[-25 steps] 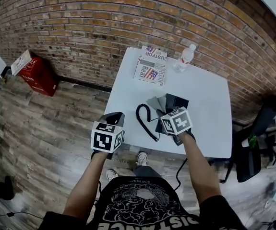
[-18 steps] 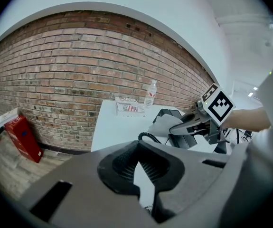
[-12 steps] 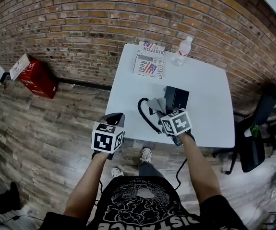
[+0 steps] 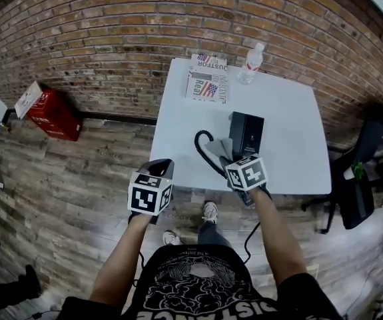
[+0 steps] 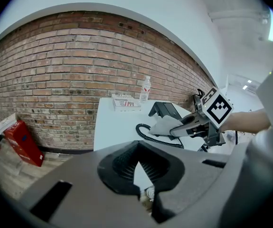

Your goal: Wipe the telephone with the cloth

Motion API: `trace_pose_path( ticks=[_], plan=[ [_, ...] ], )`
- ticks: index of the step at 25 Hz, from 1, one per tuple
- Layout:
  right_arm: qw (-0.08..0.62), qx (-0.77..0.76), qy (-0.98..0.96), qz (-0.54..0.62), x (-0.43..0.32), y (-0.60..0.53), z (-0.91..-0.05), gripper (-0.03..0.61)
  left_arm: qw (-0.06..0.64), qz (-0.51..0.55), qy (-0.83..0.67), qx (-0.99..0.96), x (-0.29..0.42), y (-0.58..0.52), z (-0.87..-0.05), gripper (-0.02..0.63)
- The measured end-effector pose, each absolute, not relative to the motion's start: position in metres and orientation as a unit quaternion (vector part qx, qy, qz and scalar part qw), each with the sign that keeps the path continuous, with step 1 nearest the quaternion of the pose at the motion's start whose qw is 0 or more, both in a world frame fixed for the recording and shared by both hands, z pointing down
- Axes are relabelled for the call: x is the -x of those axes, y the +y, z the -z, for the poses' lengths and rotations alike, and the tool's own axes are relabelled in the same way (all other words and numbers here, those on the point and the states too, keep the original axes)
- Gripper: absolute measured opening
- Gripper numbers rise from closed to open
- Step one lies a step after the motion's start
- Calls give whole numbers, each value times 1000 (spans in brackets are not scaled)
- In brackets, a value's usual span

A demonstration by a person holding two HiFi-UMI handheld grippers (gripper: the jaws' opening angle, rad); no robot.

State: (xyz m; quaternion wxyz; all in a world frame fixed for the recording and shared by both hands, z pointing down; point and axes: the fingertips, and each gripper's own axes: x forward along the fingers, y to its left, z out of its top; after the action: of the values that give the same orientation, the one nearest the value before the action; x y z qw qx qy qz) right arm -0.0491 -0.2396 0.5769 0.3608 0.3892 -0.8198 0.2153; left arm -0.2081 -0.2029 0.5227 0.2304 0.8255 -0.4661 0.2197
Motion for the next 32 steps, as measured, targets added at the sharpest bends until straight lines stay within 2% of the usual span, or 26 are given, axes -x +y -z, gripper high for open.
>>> trace_pose_path(
  ticks=[8,11,15,32],
  plan=[
    [347,-400,-817,-227,50,-222,-584,11,225,-226,-457,-830,204,-189,-523,6],
    [321,-418,-816,-238,46,-220,-576,11,225,-226,-454,-832,204,-185,-523,6],
    [275,-450,-816,-237,36,-219,-552,11,221,-222,-450,-836,201,-185,-520,6],
    [167,-557,-799,-151,-39,-197,-422,11,150,-174,-431,-872,161,-214,-448,6]
  ],
)
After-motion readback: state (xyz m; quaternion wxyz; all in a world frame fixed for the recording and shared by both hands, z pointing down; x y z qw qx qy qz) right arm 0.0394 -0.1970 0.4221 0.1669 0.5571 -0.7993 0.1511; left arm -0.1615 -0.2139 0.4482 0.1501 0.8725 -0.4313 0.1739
